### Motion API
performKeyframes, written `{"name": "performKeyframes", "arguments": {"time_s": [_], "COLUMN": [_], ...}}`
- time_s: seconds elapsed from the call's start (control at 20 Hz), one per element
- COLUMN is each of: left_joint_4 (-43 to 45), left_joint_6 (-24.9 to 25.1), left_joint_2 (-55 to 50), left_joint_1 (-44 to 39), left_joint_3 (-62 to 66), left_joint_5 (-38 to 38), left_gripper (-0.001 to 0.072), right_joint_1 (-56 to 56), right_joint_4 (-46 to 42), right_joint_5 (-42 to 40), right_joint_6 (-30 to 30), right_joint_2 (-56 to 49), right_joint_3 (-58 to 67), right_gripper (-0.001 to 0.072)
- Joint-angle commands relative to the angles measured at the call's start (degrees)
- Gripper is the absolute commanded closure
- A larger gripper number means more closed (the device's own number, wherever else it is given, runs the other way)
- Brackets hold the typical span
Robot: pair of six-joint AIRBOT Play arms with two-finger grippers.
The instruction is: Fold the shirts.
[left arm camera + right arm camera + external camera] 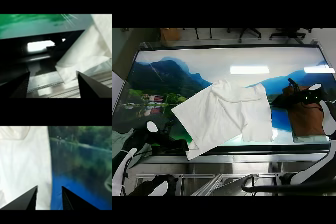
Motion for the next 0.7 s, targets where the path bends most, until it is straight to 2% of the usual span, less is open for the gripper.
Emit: {"name": "performKeyframes", "arguments": {"time_s": [0.0, 0.15, 0.25, 0.3, 0.35, 0.4, 0.5, 0.55, 0.65], "left_joint_4": [0.3, -5.2, -8.7, -8.7, -8.7, -8.7, -8.6, -8.7, -8.7], "left_joint_6": [2.9, 6.6, 9.4, 9.4, 9.5, 10.2, 11.3, 11.8, 11.7], "left_joint_2": [0.0, -1.4, -5.1, -7.4, -9.9, -12.1, -15.6, -17.0, -17.9], "left_joint_1": [-4.6, -5.9, -5.8, -5.9, -5.9, -5.9, -5.9, -5.9, -5.9], "left_joint_3": [-2.3, -1.8, -0.2, 0.9, 2.2, 3.8, 7.8, 10.2, 15.0], "left_joint_5": [3.9, 8.2, 8.4, 7.8, 6.9, 5.1, 0.7, -1.2, -3.3], "left_gripper": [0.0057, 0.0058, 0.0059, 0.0168, 0.0420, 0.0527, 0.0557, 0.0687, 0.0688], "right_joint_1": [0.9, 1.1, 1.1, 1.1, 1.1, 1.1, 1.1, 1.1, 1.3], "right_joint_4": [-0.4, 0.6, 0.8, 0.8, 0.8, 0.8, 0.8, 0.8, 0.9], "right_joint_5": [-1.1, -1.9, -2.1, -2.1, -2.1, -2.1, -2.1, -2.1, -2.1], "right_joint_6": [-0.4, -0.5, -0.6, -0.6, -0.6, -0.6, -0.6, -0.6, -0.6], "right_joint_2": [-0.7, -0.7, -0.8, -0.9, -1.1, -1.3, -1.7, -2.0, -2.6], "right_joint_3": [0.0, 0.0, 0.0, 0.0, 0.0, 0.0, 0.0, 0.0, 0.0], "right_gripper": [0.0344, 0.0344, 0.0345, 0.0344, 0.0344, 0.0344, 0.0344, 0.0345, 0.0345]}}
